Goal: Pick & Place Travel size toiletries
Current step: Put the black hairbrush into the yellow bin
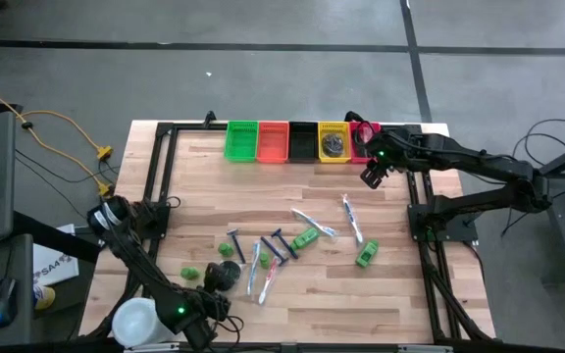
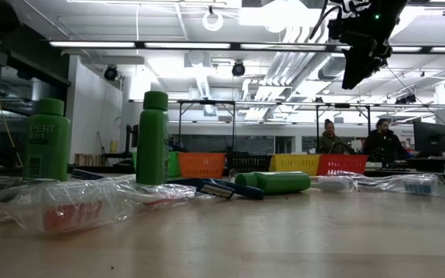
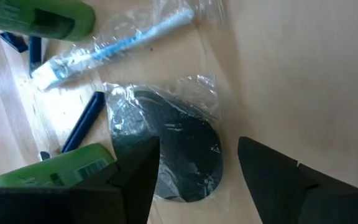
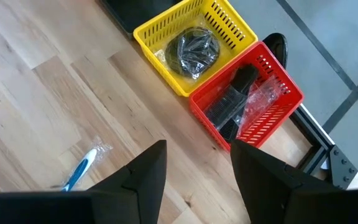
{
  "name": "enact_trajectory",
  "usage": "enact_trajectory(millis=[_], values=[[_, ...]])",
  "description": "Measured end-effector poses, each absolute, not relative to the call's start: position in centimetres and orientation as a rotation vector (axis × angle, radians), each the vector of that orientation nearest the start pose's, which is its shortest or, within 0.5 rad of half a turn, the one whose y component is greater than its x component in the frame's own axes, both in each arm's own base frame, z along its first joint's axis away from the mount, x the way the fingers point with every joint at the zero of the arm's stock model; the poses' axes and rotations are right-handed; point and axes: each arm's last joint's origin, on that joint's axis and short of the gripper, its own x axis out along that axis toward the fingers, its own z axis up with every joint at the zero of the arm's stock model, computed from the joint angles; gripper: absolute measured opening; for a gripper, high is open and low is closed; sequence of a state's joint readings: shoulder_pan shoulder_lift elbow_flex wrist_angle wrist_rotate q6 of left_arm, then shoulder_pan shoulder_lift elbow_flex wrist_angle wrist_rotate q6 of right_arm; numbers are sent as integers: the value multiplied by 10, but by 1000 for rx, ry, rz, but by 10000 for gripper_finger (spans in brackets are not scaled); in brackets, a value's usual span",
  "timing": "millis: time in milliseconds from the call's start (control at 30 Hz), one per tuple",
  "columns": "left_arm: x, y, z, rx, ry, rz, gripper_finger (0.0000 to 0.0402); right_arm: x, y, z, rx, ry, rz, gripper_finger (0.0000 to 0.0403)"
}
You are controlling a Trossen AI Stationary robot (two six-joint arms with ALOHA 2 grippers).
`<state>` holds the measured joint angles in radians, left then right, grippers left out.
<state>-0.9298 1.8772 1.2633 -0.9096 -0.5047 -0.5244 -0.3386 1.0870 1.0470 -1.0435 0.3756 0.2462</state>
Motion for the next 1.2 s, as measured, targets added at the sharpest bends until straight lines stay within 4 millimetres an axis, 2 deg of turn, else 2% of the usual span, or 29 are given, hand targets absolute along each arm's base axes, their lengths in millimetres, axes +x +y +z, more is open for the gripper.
enact_trajectory(millis=[200, 533, 800, 1200], values=[[217, -268, 158, 591, 1178, -64, 216, 175, -73, 304, 191, 1019, -774, 173], [217, -266, 157, 647, 1165, -52, 216, 175, -73, 304, 198, 1016, -778, 173], [218, -269, 139, 713, 1188, -29, 216, 175, -73, 304, 204, 1014, -781, 173], [218, -266, 137, 710, 1175, 25, 216, 175, -73, 304, 202, 1015, -779, 173]])
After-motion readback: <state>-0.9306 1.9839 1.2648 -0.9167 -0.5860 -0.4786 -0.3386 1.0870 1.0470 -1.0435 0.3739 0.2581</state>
